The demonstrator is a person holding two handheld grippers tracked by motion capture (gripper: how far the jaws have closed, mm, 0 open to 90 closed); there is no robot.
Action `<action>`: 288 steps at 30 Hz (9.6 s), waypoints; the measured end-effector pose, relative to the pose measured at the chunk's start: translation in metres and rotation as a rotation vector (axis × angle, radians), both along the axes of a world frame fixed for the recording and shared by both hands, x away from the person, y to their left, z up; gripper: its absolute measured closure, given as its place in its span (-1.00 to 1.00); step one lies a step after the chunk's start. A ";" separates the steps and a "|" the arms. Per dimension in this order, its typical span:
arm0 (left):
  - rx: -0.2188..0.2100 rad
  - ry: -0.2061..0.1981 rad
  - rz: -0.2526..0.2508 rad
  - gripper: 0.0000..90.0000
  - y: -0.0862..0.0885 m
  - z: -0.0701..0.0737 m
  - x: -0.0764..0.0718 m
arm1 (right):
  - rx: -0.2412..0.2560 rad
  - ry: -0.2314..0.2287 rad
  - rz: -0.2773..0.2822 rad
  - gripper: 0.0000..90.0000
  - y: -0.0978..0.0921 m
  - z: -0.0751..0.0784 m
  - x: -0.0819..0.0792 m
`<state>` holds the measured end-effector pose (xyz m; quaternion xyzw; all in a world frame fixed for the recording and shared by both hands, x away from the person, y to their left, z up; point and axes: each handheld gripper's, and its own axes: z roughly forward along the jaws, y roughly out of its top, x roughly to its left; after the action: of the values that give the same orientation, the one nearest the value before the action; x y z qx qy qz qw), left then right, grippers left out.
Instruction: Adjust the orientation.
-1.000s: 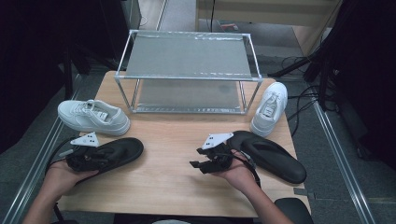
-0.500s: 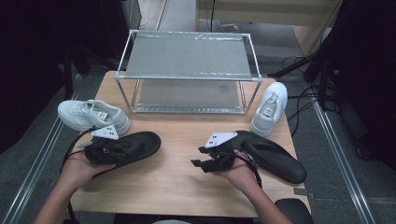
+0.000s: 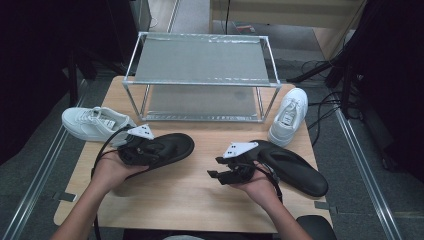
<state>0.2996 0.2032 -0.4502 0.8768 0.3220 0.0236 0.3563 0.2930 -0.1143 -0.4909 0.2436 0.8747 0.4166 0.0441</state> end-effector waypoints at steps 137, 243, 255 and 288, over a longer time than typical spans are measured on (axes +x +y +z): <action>-0.012 0.088 -0.007 1.00 0.027 -0.064 0.016 | 0.064 0.090 -0.134 1.00 0.038 -0.016 0.023; -0.119 -0.028 -0.094 -0.08 -0.028 -0.027 0.035 | 0.054 -0.024 -0.352 0.28 -0.179 -0.006 -0.010; -0.116 -0.035 -0.092 -0.08 -0.028 -0.028 0.035 | -0.005 0.017 -0.299 0.35 -0.175 -0.024 0.003; -0.118 -0.043 -0.081 -0.08 -0.023 -0.027 0.033 | 0.068 0.055 -0.273 0.80 -0.119 0.014 0.000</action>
<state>0.3329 0.1798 -0.4773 0.8660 0.2792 0.0089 0.4148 0.2934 -0.2333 -0.4771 0.3730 0.8198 0.4292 0.0682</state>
